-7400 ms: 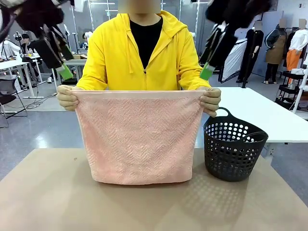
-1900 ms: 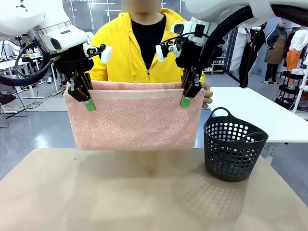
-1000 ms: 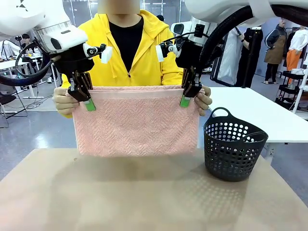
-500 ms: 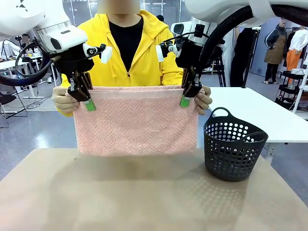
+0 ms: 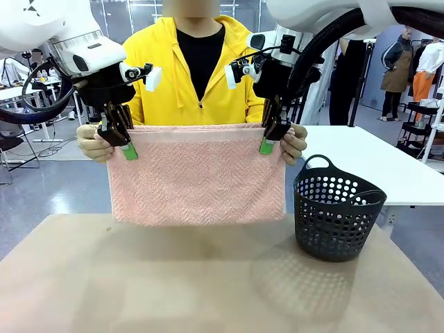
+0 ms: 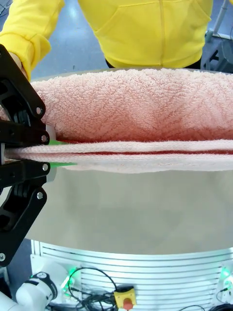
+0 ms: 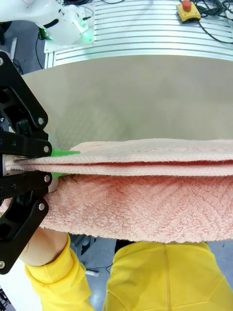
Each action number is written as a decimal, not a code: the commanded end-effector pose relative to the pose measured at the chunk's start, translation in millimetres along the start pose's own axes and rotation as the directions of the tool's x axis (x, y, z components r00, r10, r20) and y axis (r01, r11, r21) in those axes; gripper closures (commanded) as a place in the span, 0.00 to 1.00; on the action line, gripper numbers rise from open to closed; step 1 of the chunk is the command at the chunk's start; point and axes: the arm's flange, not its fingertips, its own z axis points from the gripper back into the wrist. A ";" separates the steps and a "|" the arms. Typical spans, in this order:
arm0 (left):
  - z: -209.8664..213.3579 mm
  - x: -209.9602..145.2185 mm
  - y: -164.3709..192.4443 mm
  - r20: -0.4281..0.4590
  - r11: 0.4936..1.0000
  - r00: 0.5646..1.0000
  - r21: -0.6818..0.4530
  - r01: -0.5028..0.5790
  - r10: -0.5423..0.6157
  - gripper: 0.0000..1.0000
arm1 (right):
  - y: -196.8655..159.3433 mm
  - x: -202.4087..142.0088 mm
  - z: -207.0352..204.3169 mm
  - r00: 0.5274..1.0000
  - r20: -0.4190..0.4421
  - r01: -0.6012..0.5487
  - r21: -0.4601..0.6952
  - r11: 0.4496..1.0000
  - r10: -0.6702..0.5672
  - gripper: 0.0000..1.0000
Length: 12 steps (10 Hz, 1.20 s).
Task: Fold the towel.
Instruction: Release the end of the 100 cm Hotel Towel you were holding.
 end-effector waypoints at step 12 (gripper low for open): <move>31.2 8.9 -14.5 0.005 0.999 1.000 0.027 -0.027 0.027 0.00 | 15.6 2.1 33.5 0.999 0.015 0.049 -0.044 0.998 -0.049 0.00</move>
